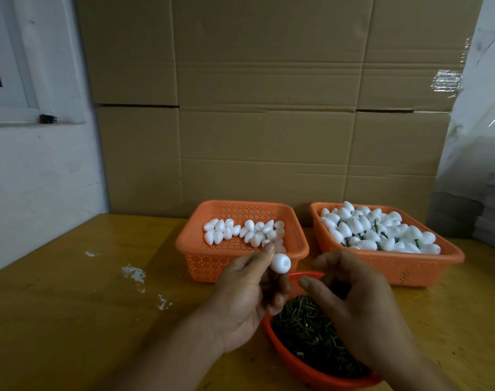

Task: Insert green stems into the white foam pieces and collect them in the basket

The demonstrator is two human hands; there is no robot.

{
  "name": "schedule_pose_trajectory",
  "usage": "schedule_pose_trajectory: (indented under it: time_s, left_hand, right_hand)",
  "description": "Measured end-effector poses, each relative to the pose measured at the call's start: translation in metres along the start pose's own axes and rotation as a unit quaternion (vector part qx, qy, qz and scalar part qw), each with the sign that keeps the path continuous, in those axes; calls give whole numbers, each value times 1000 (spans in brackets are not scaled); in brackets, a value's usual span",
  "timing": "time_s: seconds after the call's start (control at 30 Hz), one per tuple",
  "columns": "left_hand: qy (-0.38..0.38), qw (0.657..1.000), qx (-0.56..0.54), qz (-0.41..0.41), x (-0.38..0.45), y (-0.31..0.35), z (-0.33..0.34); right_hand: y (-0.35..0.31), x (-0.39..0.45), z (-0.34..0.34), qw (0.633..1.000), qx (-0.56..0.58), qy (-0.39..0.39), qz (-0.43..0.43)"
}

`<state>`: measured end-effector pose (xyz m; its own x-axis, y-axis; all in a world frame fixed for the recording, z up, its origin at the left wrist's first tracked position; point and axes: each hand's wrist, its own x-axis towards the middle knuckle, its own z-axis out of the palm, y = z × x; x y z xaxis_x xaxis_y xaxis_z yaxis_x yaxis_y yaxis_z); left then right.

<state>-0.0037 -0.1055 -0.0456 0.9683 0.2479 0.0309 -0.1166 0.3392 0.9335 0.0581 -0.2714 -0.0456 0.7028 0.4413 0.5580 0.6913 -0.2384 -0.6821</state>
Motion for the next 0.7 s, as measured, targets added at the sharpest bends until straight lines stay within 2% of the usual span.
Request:
schedule_pose_trajectory:
  time_s: [0.13,0.23,0.7]
  left_hand:
    - [6,1000,0,-5,0,0,0]
    - [9,1000,1,-9,0,0,1]
    - [6,1000,2,-17,-1,-3,1]
  right_hand:
    - [-10,0,-1,990,139,22,-3]
    - [-17,-1,-2,983,179,19,-29]
    - [-15,-4,1,989,135,4,-64]
